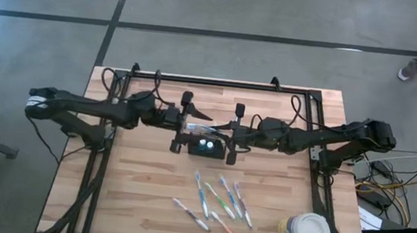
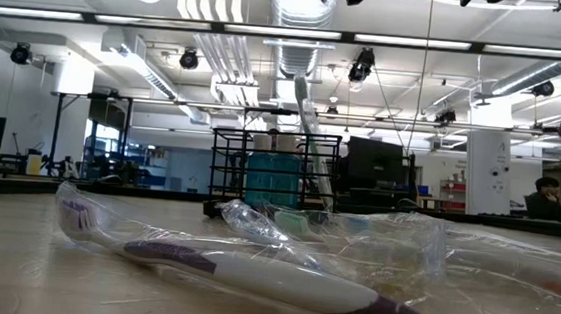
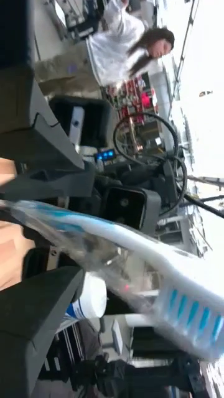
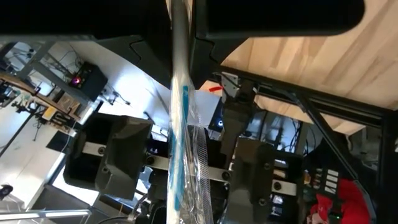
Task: Pick & Place toothbrushing station
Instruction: Put the left blue toothbrush into the black wire organizer
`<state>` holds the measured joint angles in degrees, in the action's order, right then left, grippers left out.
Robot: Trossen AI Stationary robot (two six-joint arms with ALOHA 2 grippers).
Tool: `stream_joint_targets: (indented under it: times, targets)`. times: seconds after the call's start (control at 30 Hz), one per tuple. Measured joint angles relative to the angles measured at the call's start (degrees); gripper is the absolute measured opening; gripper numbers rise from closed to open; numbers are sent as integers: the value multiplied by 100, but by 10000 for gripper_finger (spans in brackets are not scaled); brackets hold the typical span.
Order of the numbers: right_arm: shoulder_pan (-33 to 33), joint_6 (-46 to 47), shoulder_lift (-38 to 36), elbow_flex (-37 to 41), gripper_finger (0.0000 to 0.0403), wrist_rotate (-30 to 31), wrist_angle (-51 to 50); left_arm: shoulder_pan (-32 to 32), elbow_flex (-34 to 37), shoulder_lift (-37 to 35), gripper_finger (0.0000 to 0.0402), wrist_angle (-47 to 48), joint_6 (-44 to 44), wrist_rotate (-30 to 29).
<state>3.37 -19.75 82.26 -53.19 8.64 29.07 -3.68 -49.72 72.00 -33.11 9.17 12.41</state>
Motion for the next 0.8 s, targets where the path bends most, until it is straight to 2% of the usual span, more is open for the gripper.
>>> stream_joint_targets:
  times: [0.17, 0.33, 0.47, 0.6, 0.8]
  targets:
    - [-1, 2, 0, 0, 24, -2, -8, 0, -224, 236, 246, 11, -8, 448]
    - [-1, 0, -2, 0, 24, -6, -18, 2, -236, 211, 198, 11, 87, 473]
    - [-1, 4, -2, 0, 24, -20, -24, 0, -250, 212, 128, 3, 134, 467]
    - [1, 0, -2, 0, 24, -59, -47, -2, -253, 222, 28, 8, 242, 434]
    - [1, 0, -22, 2, 25, -70, -68, -7, -253, 163, 18, 96, 387, 424]
